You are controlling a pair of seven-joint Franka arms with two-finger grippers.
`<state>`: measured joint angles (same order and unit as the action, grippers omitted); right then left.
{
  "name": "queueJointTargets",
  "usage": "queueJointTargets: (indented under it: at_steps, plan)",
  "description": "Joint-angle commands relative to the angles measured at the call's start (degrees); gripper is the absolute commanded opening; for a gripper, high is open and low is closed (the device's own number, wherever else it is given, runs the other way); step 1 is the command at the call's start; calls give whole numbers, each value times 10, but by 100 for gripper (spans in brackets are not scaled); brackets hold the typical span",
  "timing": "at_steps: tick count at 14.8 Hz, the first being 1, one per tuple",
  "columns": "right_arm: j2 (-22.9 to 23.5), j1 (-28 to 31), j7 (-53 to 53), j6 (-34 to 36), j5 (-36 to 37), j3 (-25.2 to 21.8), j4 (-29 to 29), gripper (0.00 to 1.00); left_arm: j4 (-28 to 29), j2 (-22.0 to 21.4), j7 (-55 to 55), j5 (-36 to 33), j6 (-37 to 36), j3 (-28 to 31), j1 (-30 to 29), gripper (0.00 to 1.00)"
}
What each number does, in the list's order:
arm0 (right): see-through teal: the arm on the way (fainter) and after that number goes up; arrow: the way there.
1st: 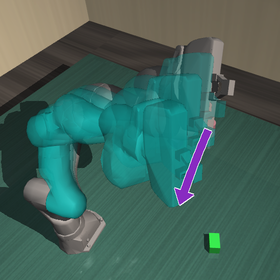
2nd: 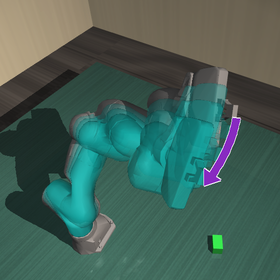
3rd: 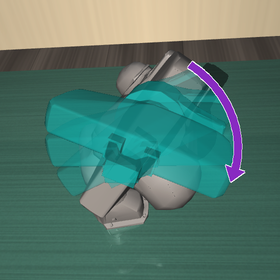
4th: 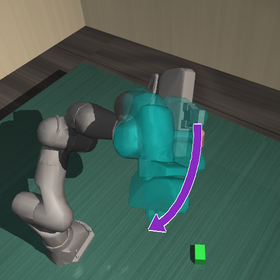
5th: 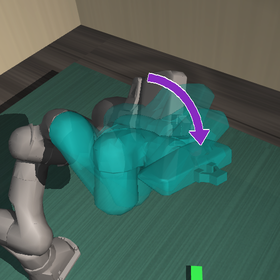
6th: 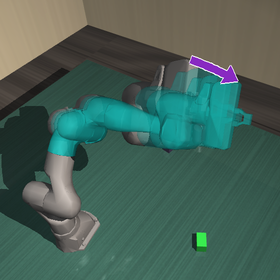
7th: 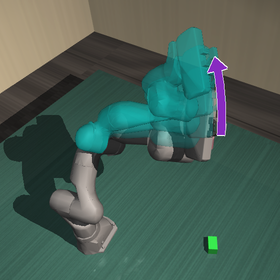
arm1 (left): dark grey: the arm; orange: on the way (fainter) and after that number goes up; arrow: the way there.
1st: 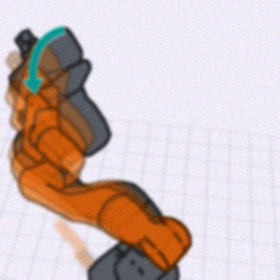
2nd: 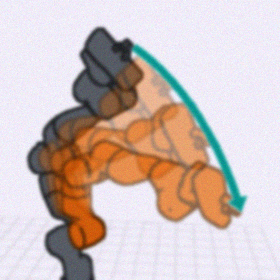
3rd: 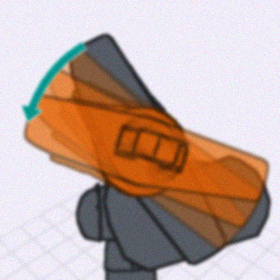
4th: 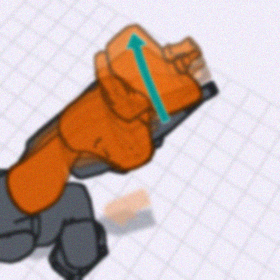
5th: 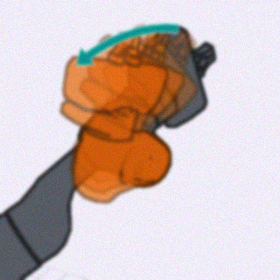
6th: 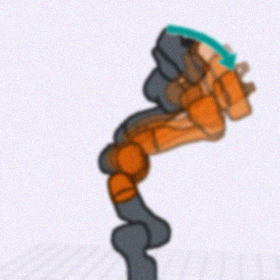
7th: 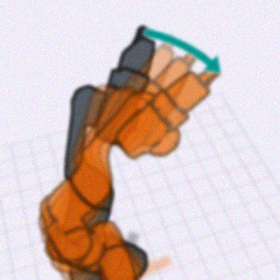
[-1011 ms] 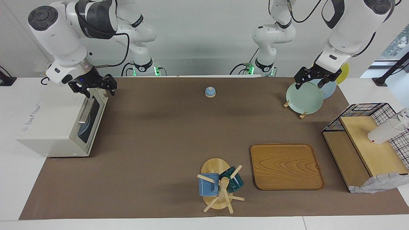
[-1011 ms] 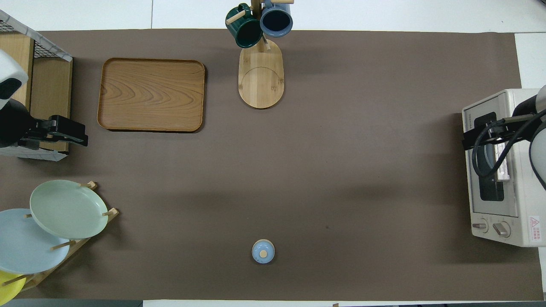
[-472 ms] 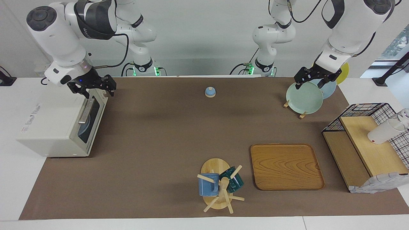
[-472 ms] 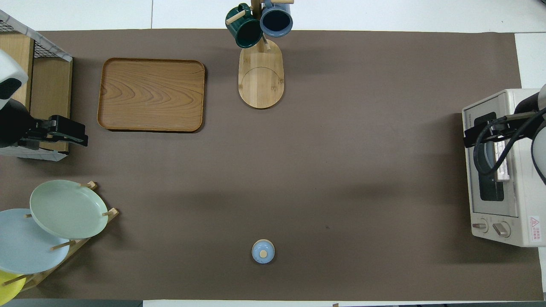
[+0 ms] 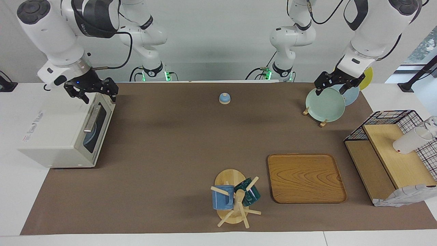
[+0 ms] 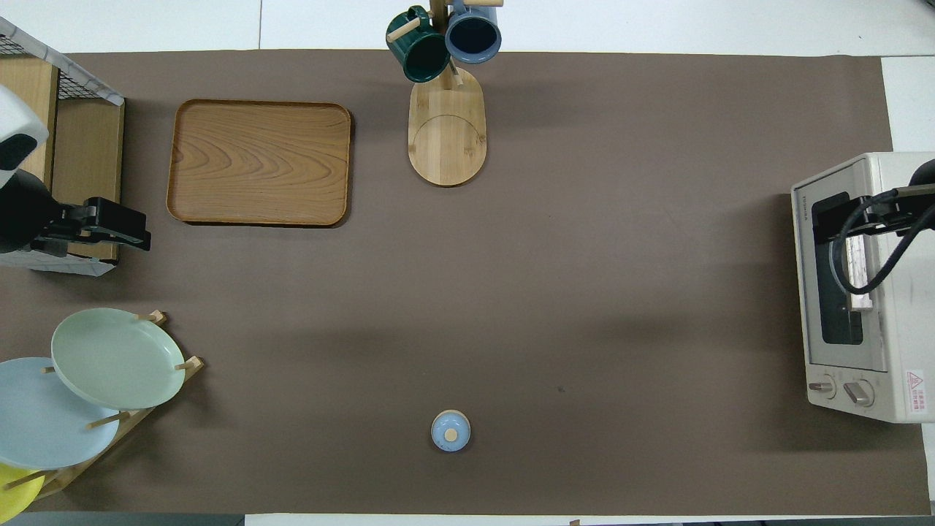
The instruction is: Put eggplant into oven
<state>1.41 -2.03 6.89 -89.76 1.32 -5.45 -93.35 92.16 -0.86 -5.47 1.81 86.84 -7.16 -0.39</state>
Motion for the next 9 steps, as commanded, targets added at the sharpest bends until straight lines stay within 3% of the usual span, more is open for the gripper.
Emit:
queueJointTargets:
  at_steps: [1,9]
  plan:
    - [0,2,-14,14,-13,3,-2,100,1,-8,4,-8,-6,-6,-8,100]
    - [3,1,-13,20,-11,4,16,100,1,-8,5,-8,-6,-6,-8,100]
